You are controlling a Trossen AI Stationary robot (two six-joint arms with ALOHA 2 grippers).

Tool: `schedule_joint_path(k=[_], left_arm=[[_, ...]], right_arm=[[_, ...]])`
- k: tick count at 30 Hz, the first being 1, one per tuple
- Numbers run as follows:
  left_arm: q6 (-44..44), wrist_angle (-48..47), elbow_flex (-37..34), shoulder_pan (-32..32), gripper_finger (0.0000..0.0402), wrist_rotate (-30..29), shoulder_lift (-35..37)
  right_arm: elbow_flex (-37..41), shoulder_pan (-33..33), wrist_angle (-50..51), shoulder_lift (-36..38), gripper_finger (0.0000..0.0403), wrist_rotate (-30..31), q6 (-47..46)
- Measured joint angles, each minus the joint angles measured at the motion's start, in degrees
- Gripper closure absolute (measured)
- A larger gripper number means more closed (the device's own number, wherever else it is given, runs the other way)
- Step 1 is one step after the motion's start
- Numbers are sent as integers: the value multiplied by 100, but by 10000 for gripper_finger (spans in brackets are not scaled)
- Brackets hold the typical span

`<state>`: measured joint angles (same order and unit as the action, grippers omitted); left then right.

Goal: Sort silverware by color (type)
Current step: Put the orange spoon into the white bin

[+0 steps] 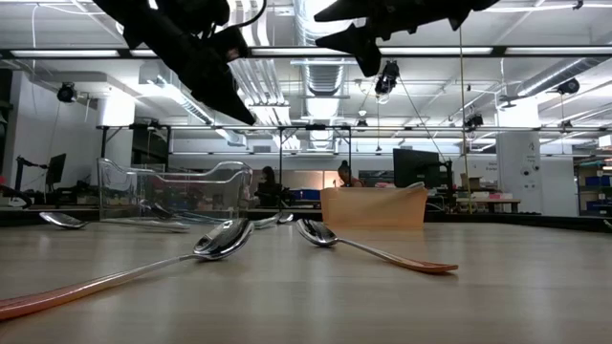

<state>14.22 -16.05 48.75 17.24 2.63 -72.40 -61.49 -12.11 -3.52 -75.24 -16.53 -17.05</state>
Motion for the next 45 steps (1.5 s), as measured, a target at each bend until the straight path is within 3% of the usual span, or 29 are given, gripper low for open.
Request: schedule_joint_path(k=[12,20,30,36,42,45], left_arm=[[369,565,0,-2,400,-9,-113],[601,1049,0,0,400,-13,-195],[-710,1203,-7,-110,401,-12,-288],[-1343,2133,-33,-542,401,-26,-639],[-1510,3709,-10,-1013,401,-59,-1038],[-1650,3724,74,-1180,401,-61,-1078]], right_arm=[[0,709,-192,-106,220,12,-382],[0,1035,-239,-376,220,368,-740],[0,1364,990,-483,220,530,-1694],[2,1839,1827,-622,220,894,-2014],[-6,2100,2577,-823,220,1118,-2724],[0,2151,2749,-1014,220,1098,-2953]])
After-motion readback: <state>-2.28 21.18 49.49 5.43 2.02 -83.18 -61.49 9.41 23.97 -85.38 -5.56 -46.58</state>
